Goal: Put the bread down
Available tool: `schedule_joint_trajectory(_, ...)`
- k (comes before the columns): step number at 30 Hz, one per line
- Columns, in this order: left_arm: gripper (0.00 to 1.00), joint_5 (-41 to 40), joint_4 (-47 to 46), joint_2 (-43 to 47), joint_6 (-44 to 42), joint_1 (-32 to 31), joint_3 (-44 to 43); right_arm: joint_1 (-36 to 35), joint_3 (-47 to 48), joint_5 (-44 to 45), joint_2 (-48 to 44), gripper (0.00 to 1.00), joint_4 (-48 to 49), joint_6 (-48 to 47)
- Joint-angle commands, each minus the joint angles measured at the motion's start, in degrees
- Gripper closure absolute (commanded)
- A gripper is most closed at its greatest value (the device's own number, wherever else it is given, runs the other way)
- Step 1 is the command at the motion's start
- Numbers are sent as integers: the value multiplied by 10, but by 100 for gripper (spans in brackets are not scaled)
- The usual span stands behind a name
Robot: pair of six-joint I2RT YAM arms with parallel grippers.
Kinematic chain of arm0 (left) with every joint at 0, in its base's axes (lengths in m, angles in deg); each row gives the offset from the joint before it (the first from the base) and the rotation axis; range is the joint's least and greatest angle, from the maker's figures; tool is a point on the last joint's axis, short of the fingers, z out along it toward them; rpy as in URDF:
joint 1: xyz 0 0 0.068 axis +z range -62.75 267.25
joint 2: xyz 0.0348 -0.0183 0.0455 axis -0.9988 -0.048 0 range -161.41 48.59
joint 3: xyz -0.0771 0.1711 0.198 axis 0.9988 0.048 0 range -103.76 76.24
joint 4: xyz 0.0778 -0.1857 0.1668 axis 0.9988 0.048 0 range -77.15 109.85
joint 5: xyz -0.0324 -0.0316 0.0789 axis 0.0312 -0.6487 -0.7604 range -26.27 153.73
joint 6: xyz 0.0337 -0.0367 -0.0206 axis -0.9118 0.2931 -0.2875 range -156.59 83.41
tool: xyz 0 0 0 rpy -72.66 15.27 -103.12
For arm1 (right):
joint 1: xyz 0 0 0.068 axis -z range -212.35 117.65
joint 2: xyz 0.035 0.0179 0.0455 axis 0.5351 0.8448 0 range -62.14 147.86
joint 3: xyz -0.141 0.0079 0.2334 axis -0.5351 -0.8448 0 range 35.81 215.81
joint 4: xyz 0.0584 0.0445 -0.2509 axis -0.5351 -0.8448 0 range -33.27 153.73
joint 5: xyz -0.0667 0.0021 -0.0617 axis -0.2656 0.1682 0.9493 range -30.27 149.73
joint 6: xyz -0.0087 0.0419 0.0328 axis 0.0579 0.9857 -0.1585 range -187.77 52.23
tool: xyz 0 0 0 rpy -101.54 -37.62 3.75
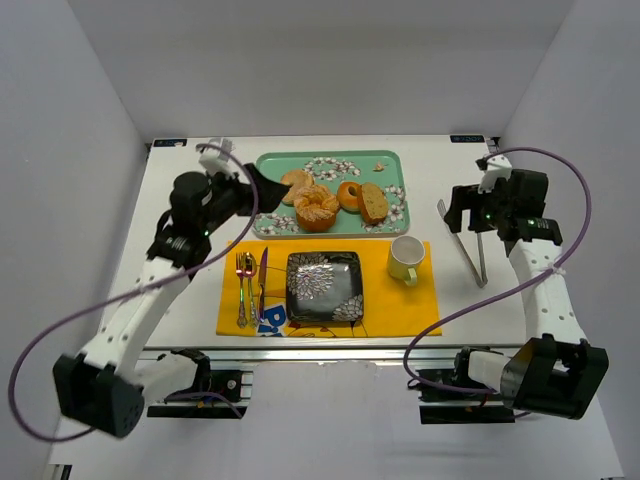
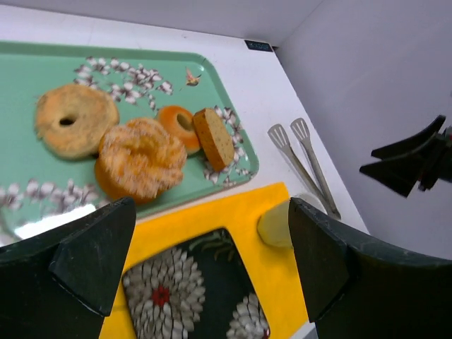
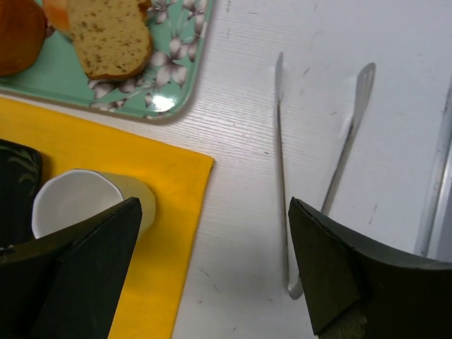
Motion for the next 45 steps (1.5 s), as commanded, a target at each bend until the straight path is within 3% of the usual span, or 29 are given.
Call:
schedule_joint_trajectory(1,2,-46,67,95,8,3,72,39,-6,-36,-44,11,9,-65)
schedule_joint_trajectory(3,3,-75,107,170,10,4,108,79,-39,-102,-64,16,16,-124)
schedule_joint_trajectory(4,10,-85,121,193,12,4,116,89,-59,-116,-76,23,22,-154)
schedule_joint_trajectory(5,15,-94,149,234,12,4,124,100,-64,-113,-77,34,28,-158)
schedule_joint_trajectory(6,23,-113,165,252,14,4,135,106,-65,-109,-75,61,23,-163)
schedule_joint_trajectory(7,40,-121,179,269,18,4,141,109,-65,-97,-64,71,16,-166)
schedule_joint_trajectory(8,49,-127,201,302,20,4,145,116,-64,-89,-57,77,10,-172)
schedule_joint_trajectory(10,60,-144,220,329,28,4,163,122,-70,-62,-34,69,2,-179)
schedule_joint_trajectory(11,57,-146,232,354,30,4,169,128,-77,-54,-26,58,1,-191)
schedule_joint_trajectory(12,51,-148,238,366,35,4,175,130,-81,-46,-18,33,0,-195)
schedule_joint_trajectory(13,27,-150,248,377,39,4,188,131,-85,-27,2,25,-4,-201)
schedule_joint_trajectory(15,13,-172,255,407,49,3,201,135,-89,-20,29,11,-14,-214)
schedule_joint_trajectory(21,6,-188,271,439,54,3,218,136,-134,-2,67,11,34,-234)
schedule_joint_trajectory(29,6,-184,260,401,46,4,206,136,-126,37,180,11,120,-231)
schedule_joint_trajectory(34,6,-182,245,365,46,4,191,136,-99,17,232,11,137,-237)
schedule_joint_trajectory(45,6,-190,242,355,68,4,181,136,-66,-17,302,31,156,-229)
